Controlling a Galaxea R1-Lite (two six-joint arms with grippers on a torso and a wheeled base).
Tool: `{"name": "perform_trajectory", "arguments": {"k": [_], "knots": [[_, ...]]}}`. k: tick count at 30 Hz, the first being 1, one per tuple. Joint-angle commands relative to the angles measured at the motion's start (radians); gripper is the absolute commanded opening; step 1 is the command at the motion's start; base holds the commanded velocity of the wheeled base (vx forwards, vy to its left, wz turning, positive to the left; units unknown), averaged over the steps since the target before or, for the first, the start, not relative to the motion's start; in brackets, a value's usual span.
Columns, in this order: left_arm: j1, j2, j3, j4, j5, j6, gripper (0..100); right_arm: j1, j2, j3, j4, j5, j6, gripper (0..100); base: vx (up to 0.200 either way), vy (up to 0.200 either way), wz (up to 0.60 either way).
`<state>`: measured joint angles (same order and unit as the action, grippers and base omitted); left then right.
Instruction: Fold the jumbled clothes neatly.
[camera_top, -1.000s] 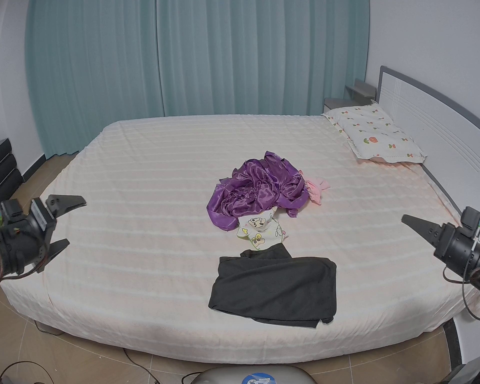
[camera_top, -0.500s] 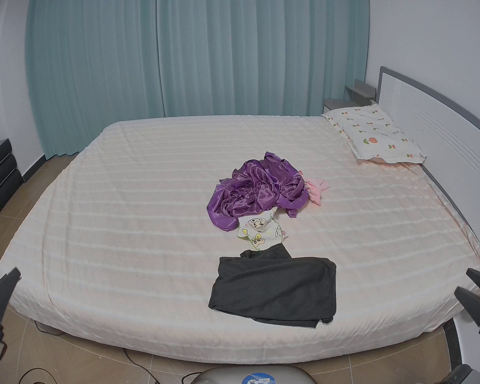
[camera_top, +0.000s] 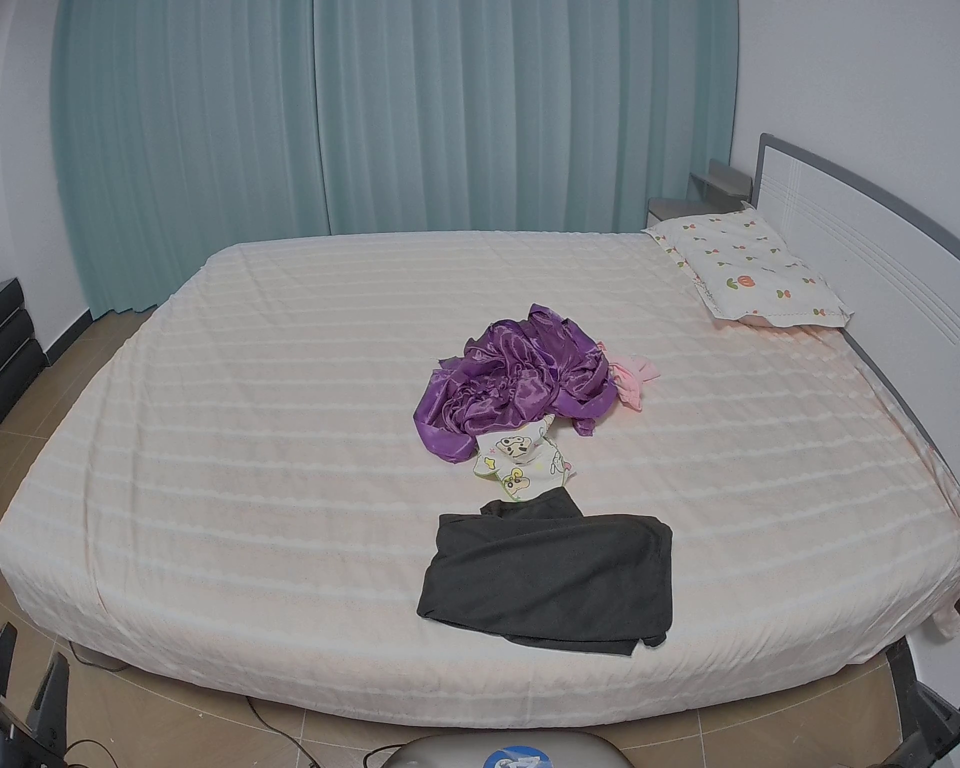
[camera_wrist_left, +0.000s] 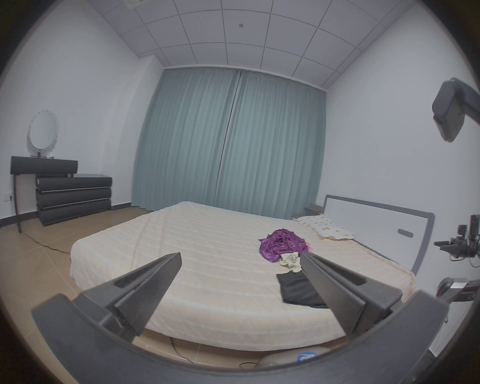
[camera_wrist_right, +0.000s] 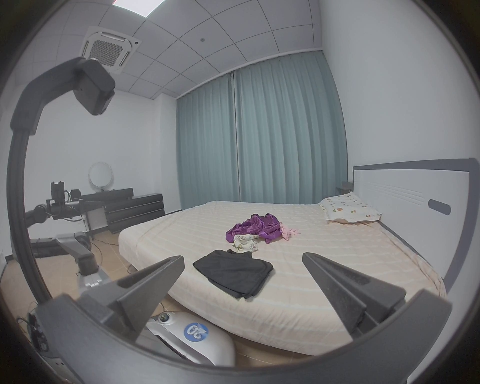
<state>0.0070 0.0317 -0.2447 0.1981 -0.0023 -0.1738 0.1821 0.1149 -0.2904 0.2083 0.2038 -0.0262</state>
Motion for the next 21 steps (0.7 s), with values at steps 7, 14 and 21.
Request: {"name": "perform_trajectory", "arguments": {"k": [7, 14, 21], "knots": [[-0.001, -0.016, 0.2, -0.166, 0.07, 0.039, 100, -0.012, -0.017, 0.189, -0.02, -0.247, -0.021, 100, 0.0, 0.0, 0.0], [-0.001, -0.016, 0.212, -0.186, 0.099, 0.089, 100, -0.064, -0.017, 0.191, -0.027, -0.313, 0.005, 100, 0.0, 0.0, 0.0], [-0.001, -0.016, 0.214, -0.186, 0.107, 0.122, 100, -0.093, -0.017, 0.191, -0.027, -0.319, 0.017, 100, 0.0, 0.0, 0.0]]}}
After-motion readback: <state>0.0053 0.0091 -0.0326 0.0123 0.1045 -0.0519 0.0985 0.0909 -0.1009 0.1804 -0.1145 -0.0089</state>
